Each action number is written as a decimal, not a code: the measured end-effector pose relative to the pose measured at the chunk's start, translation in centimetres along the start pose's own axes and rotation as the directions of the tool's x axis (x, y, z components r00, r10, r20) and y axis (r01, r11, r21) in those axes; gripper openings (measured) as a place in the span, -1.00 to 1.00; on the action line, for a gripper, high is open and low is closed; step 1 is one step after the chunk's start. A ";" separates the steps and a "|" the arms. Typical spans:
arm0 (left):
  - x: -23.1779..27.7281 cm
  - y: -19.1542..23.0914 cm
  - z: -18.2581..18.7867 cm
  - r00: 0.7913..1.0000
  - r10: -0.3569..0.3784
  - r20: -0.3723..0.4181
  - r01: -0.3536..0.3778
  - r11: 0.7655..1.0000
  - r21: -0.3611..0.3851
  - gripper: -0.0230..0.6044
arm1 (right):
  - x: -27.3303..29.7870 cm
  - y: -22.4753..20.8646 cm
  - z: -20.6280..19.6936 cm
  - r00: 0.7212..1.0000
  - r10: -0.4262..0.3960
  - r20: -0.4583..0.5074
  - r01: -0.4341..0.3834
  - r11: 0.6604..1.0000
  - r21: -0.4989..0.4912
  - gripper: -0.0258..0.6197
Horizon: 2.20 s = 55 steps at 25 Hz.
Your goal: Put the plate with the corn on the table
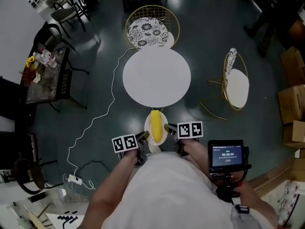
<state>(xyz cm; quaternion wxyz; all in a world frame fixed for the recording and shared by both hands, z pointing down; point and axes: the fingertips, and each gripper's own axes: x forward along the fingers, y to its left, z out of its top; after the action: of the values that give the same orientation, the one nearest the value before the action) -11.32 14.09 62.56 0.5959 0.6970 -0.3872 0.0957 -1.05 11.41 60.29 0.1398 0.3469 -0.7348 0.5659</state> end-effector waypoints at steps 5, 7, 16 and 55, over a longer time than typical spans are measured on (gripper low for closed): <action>-0.5 1.0 2.2 1.000 -0.006 0.003 0.006 1.000 0.006 -0.78 | 1.8 1.0 1.4 1.000 -0.005 0.007 0.005 1.000 -0.013 -0.78; -0.8 1.6 2.9 1.000 -0.005 0.000 0.005 1.000 0.011 -0.78 | 2.6 1.3 1.5 1.000 -0.008 0.007 0.008 1.000 -0.016 -0.78; -2.2 2.8 5.7 0.999 -0.031 -0.007 0.032 0.999 0.024 -0.78 | 4.9 2.8 2.5 0.999 -0.021 0.036 0.022 1.000 -0.017 -0.78; 2.0 2.3 12.9 0.999 -0.054 0.004 0.054 0.998 -0.012 -0.82 | 7.9 0.4 10.5 0.999 -0.015 0.031 0.015 1.000 -0.005 -0.78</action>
<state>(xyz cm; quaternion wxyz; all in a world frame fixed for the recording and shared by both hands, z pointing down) -15.71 1.54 62.03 0.6018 0.7037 -0.3699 0.0757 -5.08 -1.02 61.36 0.1335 0.3608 -0.7359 0.5572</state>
